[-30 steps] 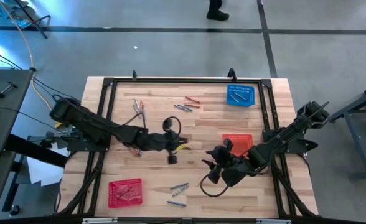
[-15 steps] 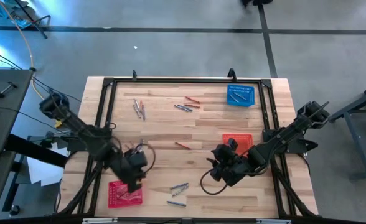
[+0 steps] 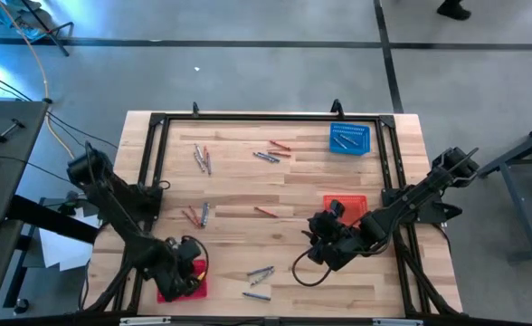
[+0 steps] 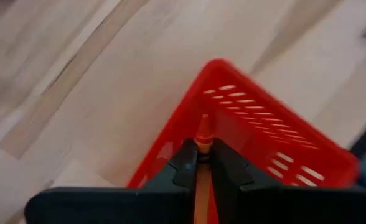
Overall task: Sort crayons
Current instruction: Put the orange crayon into the red bin
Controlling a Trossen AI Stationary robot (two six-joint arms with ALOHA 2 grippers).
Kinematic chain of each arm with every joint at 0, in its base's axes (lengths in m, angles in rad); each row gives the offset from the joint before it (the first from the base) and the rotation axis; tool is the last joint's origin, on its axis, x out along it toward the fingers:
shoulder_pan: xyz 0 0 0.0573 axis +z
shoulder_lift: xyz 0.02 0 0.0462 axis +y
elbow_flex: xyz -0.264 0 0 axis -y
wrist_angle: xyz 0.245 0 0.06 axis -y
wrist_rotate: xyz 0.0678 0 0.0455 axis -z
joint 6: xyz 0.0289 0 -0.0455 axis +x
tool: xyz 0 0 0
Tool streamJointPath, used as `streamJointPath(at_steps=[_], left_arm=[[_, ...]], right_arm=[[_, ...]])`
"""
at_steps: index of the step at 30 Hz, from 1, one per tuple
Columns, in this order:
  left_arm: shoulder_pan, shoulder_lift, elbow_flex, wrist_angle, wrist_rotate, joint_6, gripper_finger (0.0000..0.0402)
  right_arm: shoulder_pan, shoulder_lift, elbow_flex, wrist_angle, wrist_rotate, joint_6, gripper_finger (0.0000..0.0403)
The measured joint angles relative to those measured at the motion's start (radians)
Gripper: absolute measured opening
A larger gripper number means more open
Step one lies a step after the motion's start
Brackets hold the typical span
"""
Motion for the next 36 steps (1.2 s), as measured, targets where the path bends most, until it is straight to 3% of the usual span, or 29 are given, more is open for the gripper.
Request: streamJointPath(at_steps=[11, 19, 23, 28, 36], left_arm=[[0.001, 0.055, 0.000, 0.015, 0.117, -0.027, 0.0057], [0.026, 0.038, 0.000, 0.086, 0.239, 0.080, 0.0071], [0.056, -0.008, 0.003, 0.172, 0.235, 0.182, 0.0071], [0.099, -0.067, 0.044, 0.158, 0.214, 0.298, 0.0071], [0.216, -0.110, 0.063, 0.169, -0.002, 0.628, 0.0071]], right_arm=[[-0.042, 0.000, 0.000, 0.000, -0.012, -0.028, 0.0172], [-0.050, 0.000, 0.000, 0.000, -0.041, -0.018, 0.0172], [-0.050, 0.000, 0.000, -0.001, -0.042, 0.007, 0.0172], [-0.050, 0.000, 0.000, -0.001, -0.041, 0.033, 0.0172], [-0.050, 0.001, 0.000, -0.001, -0.001, 0.048, 0.0172]])
